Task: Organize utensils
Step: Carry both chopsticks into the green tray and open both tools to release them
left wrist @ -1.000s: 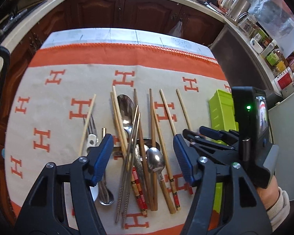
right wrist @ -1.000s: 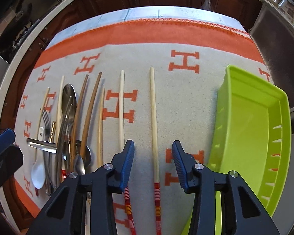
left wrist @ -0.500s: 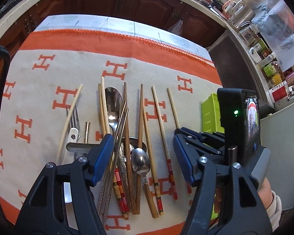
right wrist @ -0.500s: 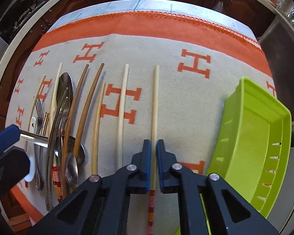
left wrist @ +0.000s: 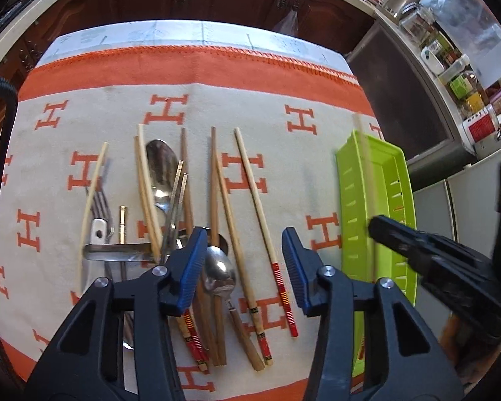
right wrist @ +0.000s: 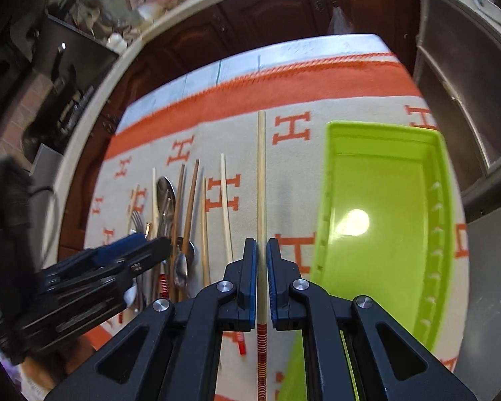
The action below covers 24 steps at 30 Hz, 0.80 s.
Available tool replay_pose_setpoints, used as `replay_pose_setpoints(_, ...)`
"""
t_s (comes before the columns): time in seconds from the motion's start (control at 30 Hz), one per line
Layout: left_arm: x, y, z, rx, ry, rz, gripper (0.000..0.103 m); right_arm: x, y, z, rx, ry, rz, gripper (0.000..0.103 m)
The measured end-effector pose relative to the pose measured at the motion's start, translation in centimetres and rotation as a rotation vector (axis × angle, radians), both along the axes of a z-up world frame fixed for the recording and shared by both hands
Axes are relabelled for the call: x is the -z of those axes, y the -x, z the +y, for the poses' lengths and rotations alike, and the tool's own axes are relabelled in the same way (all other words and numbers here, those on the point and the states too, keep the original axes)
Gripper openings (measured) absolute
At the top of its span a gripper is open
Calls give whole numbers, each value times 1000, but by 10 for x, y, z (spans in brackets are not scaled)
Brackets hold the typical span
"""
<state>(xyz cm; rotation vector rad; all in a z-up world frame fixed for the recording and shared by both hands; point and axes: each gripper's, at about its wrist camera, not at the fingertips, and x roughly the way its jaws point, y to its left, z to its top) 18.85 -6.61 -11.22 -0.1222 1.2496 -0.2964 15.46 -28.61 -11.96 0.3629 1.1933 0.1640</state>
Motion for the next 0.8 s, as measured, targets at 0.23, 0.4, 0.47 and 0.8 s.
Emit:
replay_pose_setpoints(0.23, 28, -9, -36, 23, -40, 75, 35, -26, 49, -57, 79, 53, -27, 6)
replay_pose_setpoints(0.4, 43, -13, -48, 13, -57, 110, 35, -7, 62, -83, 115, 78, 11, 6)
replay_pose_setpoints(0.47, 48, -14, -52, 12, -69, 114, 34, 2, 64, -89, 128, 92, 20, 6)
replay_pose_setpoints(0.8, 62, -19, -64, 3, -109, 113, 30, 10, 73, -91, 146, 104, -8, 38)
